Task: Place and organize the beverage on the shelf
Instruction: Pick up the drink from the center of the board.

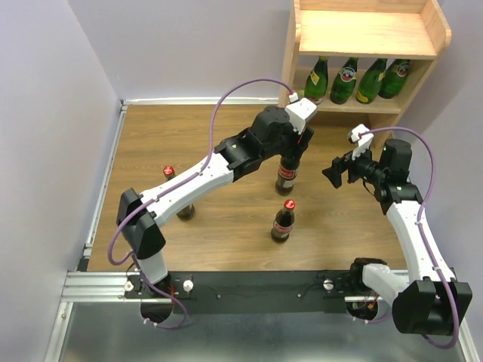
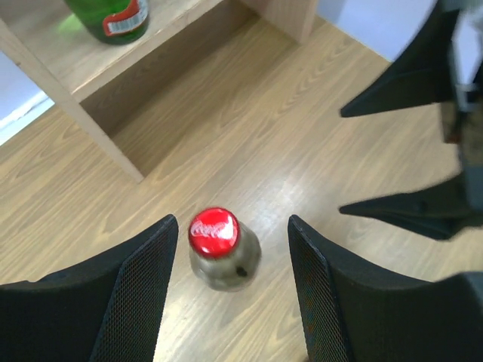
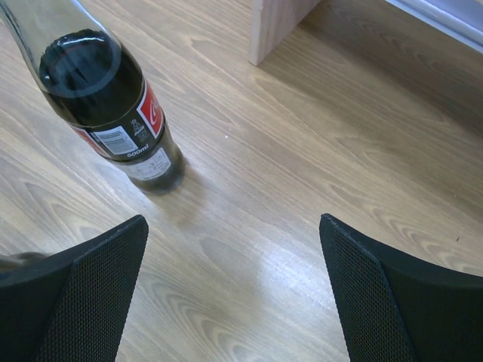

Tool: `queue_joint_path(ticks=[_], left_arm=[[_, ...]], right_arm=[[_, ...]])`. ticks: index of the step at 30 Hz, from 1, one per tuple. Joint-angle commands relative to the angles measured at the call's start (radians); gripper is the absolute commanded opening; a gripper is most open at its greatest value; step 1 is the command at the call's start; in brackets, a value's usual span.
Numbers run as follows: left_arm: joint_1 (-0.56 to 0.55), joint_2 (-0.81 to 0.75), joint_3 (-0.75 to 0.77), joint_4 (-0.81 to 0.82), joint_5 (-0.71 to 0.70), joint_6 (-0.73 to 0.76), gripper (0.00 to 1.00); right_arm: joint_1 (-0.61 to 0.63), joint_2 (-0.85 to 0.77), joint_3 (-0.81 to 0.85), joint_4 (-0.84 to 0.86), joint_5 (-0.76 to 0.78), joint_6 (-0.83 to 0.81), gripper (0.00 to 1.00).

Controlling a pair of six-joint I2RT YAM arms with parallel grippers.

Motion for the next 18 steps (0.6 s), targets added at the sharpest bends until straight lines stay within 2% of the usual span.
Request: queue_joint_path(ticks=[1,12,18], left_arm=[[-0.016,0.080,0.102,-0.124,-0.090,-0.005,0.68],[-0.039,0.131,0.151,-0.173,-0.146,-0.021,0.58],[-0.046,0.163,0.194,-0.206,-0.202,-0.023,0.58]], right_arm=[[-0.005,0.002,-0.002,-0.034,-0.028,0.014,1.00],[-0.005,0.007,-0.003,-0.034,-0.032,0.012,1.00],[-0.005,0.008,-0.005,-0.037,-0.035,0.011,1.00]])
